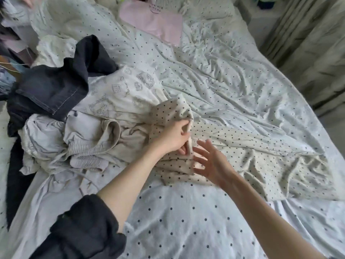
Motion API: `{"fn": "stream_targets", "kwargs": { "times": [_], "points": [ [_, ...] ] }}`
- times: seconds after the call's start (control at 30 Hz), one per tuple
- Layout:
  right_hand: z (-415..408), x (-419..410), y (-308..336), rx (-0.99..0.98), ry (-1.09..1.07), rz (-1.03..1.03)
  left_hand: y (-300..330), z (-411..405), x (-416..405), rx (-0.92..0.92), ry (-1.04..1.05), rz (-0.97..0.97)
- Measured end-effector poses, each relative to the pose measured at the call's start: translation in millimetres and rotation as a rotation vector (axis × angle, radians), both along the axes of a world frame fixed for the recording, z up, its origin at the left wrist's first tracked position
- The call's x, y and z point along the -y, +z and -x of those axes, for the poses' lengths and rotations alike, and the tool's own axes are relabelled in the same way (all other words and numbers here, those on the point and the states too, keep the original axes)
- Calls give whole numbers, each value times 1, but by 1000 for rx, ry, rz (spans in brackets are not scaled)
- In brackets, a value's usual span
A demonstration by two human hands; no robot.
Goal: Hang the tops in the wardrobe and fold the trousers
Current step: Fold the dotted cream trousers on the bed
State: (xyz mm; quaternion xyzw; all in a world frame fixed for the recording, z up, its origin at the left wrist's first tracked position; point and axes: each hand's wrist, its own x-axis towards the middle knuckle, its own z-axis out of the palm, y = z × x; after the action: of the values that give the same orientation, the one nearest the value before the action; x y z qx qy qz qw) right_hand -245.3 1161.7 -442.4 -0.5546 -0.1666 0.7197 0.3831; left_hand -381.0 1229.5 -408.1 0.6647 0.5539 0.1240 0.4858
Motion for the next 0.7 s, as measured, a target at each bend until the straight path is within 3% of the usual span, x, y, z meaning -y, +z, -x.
{"fn": "stream_targets", "kwargs": {
  "times": [0.07, 0.13, 0.2, 0.3, 0.4, 0.47, 0.53, 0.7],
  "points": [
    [-22, 4, -1, 76, -17, -7, -16, -21, 8, -4, -5, 83],
    [-43, 8, -5, 184, -29, -27, -33, -30, 14, -119, 57, -40],
    [-46, 8, -10, 432, 25, -128, -48, -13, 14, -236, 225, -176],
    [-41, 8, -21, 854, 150, -447, -69, 20, 11, -310, 455, -97],
    [-27, 6, -36, 1160, 491, -862, -85, 40, 11, -205, 568, 109],
    [-19, 4, -43, 1193, 739, -897, -87, 44, 13, -138, 598, 184],
    [-16, 4, -49, 1181, 857, -834, -87, 47, 16, -47, 635, 264],
    [-15, 20, -52, 1161, 747, -817, -72, 51, 35, 132, 683, 262]
  ]
}}
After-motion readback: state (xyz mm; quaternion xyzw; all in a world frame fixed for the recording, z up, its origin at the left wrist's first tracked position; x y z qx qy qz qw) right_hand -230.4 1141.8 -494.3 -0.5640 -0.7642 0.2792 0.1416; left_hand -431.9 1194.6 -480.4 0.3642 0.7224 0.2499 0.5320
